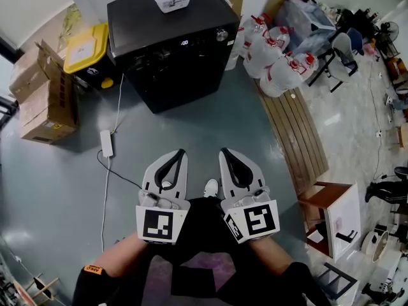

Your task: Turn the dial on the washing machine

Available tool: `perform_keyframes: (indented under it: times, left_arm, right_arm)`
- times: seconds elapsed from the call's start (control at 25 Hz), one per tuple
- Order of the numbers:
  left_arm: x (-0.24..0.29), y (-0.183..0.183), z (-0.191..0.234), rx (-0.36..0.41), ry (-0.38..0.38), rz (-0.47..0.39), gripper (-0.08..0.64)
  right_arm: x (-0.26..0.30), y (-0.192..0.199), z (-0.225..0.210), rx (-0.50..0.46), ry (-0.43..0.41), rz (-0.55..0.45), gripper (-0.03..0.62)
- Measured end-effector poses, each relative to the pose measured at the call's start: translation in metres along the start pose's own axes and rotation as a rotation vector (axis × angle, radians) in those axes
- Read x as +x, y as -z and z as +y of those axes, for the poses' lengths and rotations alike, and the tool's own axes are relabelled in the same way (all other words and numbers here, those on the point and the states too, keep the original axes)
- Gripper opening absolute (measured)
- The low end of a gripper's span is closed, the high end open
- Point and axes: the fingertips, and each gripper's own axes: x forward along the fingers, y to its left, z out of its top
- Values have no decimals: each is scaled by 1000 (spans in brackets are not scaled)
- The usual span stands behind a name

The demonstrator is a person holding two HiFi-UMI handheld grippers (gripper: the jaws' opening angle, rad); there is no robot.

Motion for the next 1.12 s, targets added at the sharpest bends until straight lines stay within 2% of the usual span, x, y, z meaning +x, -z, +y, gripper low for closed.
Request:
perform_keyframes:
  times: [0.4, 0.88, 1.12]
  left_arm:
    - [13, -10, -33, 21, -33, -19, 14]
    - [35, -14, -86, 51, -28, -7, 14]
    - [50, -13, -91, 48, -19, 8, 14]
  right_arm:
    - [-23, 1, -32, -3, -19, -29, 14]
    - [-48, 6, -76, -4, -34, -36, 14]
    - [-42, 10, -91, 11, -27, -25, 14]
